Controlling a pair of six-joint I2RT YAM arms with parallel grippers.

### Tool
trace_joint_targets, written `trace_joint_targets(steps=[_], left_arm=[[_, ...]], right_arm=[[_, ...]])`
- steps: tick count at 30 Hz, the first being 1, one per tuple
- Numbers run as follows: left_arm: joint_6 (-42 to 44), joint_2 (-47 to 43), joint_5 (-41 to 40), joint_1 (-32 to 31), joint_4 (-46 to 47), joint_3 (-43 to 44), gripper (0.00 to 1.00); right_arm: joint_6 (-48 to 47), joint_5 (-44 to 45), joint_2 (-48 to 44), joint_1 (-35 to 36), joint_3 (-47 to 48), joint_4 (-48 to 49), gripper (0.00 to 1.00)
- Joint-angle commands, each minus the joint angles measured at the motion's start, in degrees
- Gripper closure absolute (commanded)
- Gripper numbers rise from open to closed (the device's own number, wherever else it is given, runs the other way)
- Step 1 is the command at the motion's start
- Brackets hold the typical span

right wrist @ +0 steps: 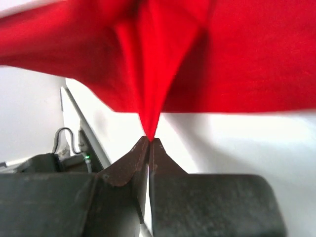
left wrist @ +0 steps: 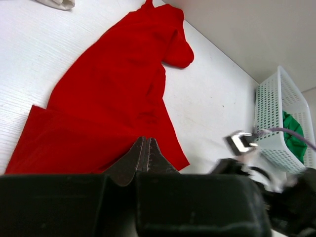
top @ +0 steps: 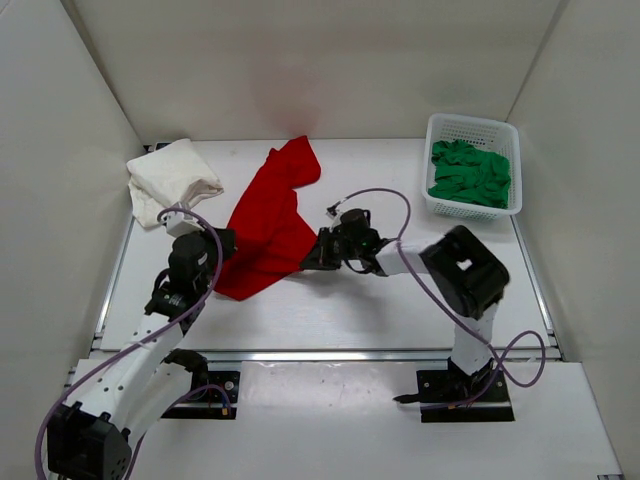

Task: Fold and stack the t-shirts
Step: Flatten out the tshirt

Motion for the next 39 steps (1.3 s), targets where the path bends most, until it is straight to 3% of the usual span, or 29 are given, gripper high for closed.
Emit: trace_joint_targets(steps=[1, 6, 9, 14, 16, 20, 22, 23, 24, 26, 28, 31, 32, 36, 38, 39], left_arm=[[1.9, 1.6, -0.9, 1.0, 1.0, 4.1, 1.00], [6.8, 7.2, -2.2, 4.6, 1.3, 21.5, 1.00], [10.1, 9.3, -4.8, 0.4, -0.5, 28.6, 1.00], [7.4, -0.2, -14.9, -15.2, -2.0, 14.8, 1.00], [1.5, -4.6, -12.7, -16.6, -1.4, 3.2, 0.98], [-4.6, -7.9, -8.1, -20.3, -2.6, -8.1, 0.93], [-4.4, -8.8, -10.9, -21.4, -5.1, -8.1, 0.92], [-3.2, -9.2, -10.1, -20.0, -4.4, -8.2, 0.86], [-2.2, -9.1, -7.1, -17.8, -3.5, -8.4, 0.81], [0.9, -6.3, -0.8, -15.3, -1.7, -6.2, 0.81], [1.9, -0.3, 0.3, -18.4, -1.5, -3.2, 0.91], [4.0, 7.0, -7.0, -24.7, 0.1, 2.2, 1.00], [3.4, 8.1, -4.8, -23.5, 0.1, 5.8, 1.00], [1.6, 14.1, 10.8, -2.7, 2.5, 20.1, 1.00], [3.9, 16.1, 10.6, 0.3, -4.1, 27.8, 1.00], [6.7, 15.4, 8.1, -2.4, -7.1, 29.2, 1.00]], right_arm=[[-5.2, 0.1, -15.2, -4.7, -2.2, -4.7, 1.00], [-12.2, -0.9, -35.5, -13.6, -8.0, -15.6, 0.99], [-14.7, -0.6, -46.0, -17.7, -13.1, -21.1, 0.99], [-16.5, 0.7, -60.6, -24.9, -26.4, -29.7, 1.00], [-17.4, -1.6, -65.6, -30.7, -31.6, -31.4, 1.00], [-21.2, -4.2, -70.2, -38.3, -34.7, -38.2, 1.00], [-21.9, -3.7, -71.2, -40.0, -34.3, -39.8, 1.00], [-22.3, -1.6, -71.2, -38.9, -33.8, -40.8, 1.00], [-22.3, -0.9, -70.9, -38.6, -34.1, -40.6, 0.99], [-21.9, -1.1, -70.7, -38.5, -33.9, -40.0, 1.00], [-21.9, -1.5, -69.9, -38.6, -33.5, -39.3, 1.00], [-21.6, -1.2, -69.3, -38.9, -33.0, -37.9, 1.00], [-21.1, -2.0, -68.3, -38.6, -32.4, -37.3, 1.00], [-20.0, -0.9, -64.6, -33.9, -29.7, -35.2, 1.00], [-20.0, 1.6, -65.1, -31.7, -28.8, -35.4, 1.00], [-20.1, 2.8, -65.5, -31.0, -29.3, -36.0, 1.00]])
